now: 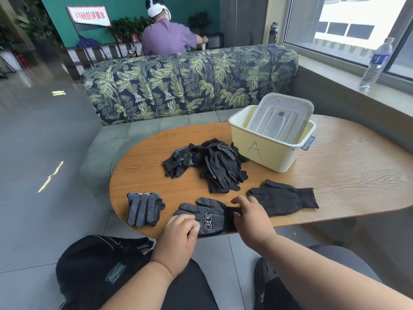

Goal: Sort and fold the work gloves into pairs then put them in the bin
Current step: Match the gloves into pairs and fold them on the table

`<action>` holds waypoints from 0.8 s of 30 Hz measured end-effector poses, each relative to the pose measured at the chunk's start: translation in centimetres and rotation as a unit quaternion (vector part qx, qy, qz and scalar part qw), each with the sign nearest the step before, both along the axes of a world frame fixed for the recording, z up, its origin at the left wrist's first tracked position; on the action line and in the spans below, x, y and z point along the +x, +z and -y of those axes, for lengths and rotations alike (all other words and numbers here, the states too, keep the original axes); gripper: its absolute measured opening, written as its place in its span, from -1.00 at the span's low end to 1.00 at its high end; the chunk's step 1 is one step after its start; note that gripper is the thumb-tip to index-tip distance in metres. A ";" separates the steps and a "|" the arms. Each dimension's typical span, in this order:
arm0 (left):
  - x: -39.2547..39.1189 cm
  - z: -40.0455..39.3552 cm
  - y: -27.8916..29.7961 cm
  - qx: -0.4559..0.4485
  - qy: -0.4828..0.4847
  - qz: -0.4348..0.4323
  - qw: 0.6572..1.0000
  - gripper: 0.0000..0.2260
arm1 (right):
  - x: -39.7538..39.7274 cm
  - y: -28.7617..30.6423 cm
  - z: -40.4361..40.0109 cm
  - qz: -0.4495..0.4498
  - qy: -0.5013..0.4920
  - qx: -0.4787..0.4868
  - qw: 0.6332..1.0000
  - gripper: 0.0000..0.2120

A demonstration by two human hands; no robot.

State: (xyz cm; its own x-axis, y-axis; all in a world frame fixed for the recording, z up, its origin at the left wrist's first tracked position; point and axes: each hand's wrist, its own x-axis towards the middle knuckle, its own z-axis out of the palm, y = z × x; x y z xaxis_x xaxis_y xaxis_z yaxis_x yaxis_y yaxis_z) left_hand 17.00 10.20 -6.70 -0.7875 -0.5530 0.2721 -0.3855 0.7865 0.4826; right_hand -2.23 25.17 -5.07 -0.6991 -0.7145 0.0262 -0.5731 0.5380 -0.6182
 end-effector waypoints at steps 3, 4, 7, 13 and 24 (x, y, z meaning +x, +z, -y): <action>0.2 0.1 -0.2 -0.014 0.027 0.030 0.999 -0.72 | -0.2 0.0 0.1 0.001 0.006 0.007 1.000 -0.67; 0.2 0.0 -0.3 -0.001 0.031 0.062 0.998 -0.64 | -0.3 0.0 0.2 0.002 0.005 0.010 1.000 -0.67; 0.4 -0.2 -0.1 0.030 0.038 0.134 0.990 -0.52 | -0.6 0.1 0.4 0.004 -0.005 0.016 1.000 -0.66; -0.2 0.6 1.1 0.061 0.051 0.059 0.995 -0.58 | -0.6 0.4 0.5 -0.058 0.010 0.026 0.998 -0.66; -8.5 2.8 5.0 -0.008 0.041 0.237 0.971 -0.63 | -0.4 0.4 1.6 -0.119 0.070 0.130 0.982 -0.60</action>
State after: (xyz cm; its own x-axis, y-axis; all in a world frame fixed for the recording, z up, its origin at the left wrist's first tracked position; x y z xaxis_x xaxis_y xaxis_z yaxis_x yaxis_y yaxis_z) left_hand 8.53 7.44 -1.73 -0.7803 -0.6172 -0.1008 -0.6222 0.7499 0.2250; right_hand -2.67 23.54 -4.72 -0.5903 -0.8070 -0.0195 -0.7640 0.5663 -0.3092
